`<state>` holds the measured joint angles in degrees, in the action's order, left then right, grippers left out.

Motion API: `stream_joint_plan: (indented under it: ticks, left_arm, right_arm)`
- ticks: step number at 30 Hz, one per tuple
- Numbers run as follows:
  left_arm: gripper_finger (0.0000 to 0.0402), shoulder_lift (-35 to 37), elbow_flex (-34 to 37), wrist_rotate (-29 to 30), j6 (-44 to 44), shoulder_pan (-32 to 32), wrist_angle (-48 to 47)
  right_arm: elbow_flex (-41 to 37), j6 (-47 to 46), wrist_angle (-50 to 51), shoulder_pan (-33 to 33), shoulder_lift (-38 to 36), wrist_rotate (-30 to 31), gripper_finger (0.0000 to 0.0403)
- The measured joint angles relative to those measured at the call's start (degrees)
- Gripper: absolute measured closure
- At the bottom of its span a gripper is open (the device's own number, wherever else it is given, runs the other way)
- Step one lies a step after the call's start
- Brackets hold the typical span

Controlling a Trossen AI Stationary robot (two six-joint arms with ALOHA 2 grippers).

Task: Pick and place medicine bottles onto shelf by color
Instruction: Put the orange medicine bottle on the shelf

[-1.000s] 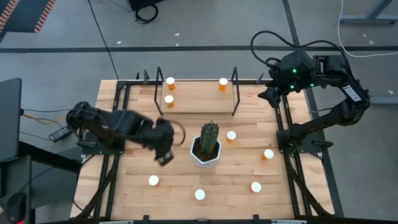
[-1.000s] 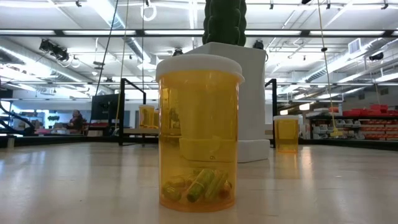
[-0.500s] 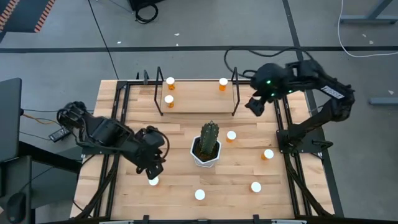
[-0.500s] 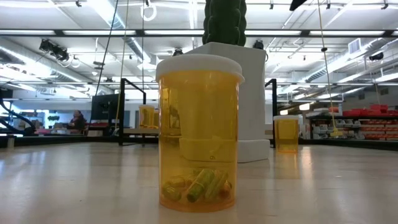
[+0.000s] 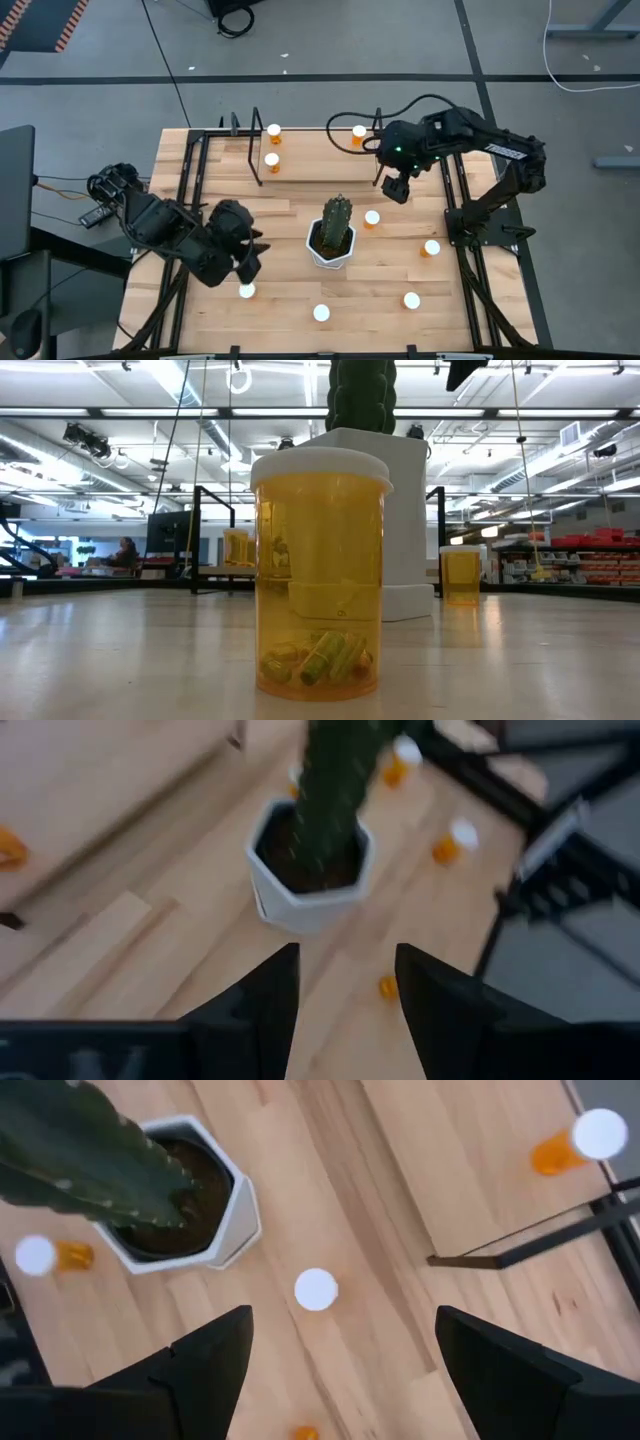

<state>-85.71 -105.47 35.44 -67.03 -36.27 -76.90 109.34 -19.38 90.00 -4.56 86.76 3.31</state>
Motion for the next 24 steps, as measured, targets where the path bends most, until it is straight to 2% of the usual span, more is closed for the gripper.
stream_joint_plan:
  ticks: [5, 8, 15, 18, 24]
  left_arm:
    - [0.023, 0.0, 0.0, 1.4, -0.04, 0.09, -0.03]
    - [0.023, 0.0, 0.0, 1.4, 0.05, 0.11, -0.05]
    - [0.023, 0.0, 0.0, 2.07, -1.72, 1.49, -0.55]
    - [0.0229, 0.0, 0.0, 2.06, -1.76, 2.7, -0.55]
    - [0.0228, 0.0, 0.0, 2.1, -1.83, 5.19, -0.51]
  right_arm:
    - [-0.02, 7.78, 0.0, 0.21, 0.86, -0.58, 0.0081]
    - [-0.02, 11.49, 0.0, -0.21, 0.69, 1.66, 0.0081]
    - [-0.35, 19.87, -0.14, -5.85, 0.44, 0.6, 0.0081]
    - [-3.3, 23.15, -0.13, -7.9, 0.24, -1.3, 0.0081]
    - [-15.14, 27.08, -2.47, -9.82, -1.86, -4.08, 0.0081]
